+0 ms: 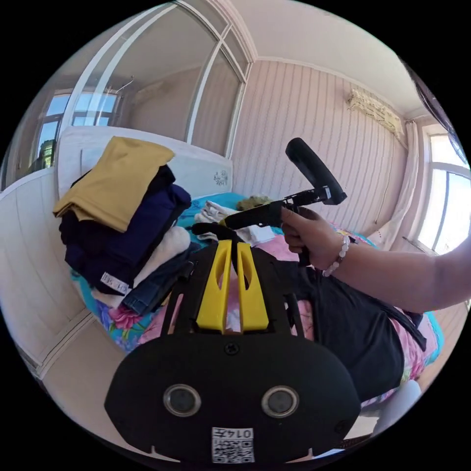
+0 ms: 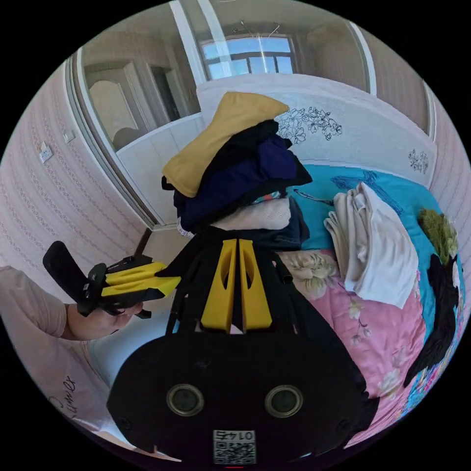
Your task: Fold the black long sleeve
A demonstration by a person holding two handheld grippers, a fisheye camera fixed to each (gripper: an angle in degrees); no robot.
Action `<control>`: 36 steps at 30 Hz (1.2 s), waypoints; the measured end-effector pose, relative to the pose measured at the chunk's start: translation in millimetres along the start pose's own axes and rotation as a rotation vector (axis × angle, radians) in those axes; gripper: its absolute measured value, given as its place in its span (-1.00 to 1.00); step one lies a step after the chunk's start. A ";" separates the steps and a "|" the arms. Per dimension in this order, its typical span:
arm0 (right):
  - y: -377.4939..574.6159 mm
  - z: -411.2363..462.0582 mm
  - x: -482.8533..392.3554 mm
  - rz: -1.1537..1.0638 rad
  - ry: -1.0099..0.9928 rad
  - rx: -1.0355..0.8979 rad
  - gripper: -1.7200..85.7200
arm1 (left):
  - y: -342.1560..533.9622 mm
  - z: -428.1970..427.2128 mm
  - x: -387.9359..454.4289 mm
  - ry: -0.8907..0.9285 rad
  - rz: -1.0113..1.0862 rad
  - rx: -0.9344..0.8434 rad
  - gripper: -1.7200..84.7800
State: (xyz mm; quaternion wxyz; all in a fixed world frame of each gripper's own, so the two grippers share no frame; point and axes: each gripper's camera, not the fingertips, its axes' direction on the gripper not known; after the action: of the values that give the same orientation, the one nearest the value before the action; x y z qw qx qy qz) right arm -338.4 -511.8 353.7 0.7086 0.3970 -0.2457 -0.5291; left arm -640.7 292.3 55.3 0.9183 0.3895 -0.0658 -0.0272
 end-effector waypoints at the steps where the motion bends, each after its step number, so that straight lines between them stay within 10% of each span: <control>1: -3.4 11.2 -3.8 -0.008 0.007 -0.027 -0.96 | 4.3 2.7 -5.5 -0.023 -0.013 -0.026 -0.98; 10: -14.7 84.4 -12.5 0.090 -0.147 -0.206 -0.92 | 72.2 32.0 -78.7 -0.075 -0.309 -0.231 -0.95; 19: 86.2 -84.2 -25.8 0.108 -0.243 -0.043 -0.79 | 84.3 6.5 -95.3 -0.045 -0.383 -0.297 -0.82; 30: 528.4 -324.0 -115.0 1.264 0.270 -0.187 -0.75 | 72.8 54.5 139.7 0.541 0.233 -0.717 -0.83; 36: 600.4 -381.4 -146.1 1.460 0.213 -0.069 -0.73 | 95.9 102.5 249.0 0.556 0.382 -0.930 -0.77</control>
State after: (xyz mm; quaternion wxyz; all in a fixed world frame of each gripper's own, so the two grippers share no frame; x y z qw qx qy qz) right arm 241.1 -183.3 643.0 0.9123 0.1592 -0.3605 0.1112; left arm -408.9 260.8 219.6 0.9644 -0.0818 0.1279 0.2166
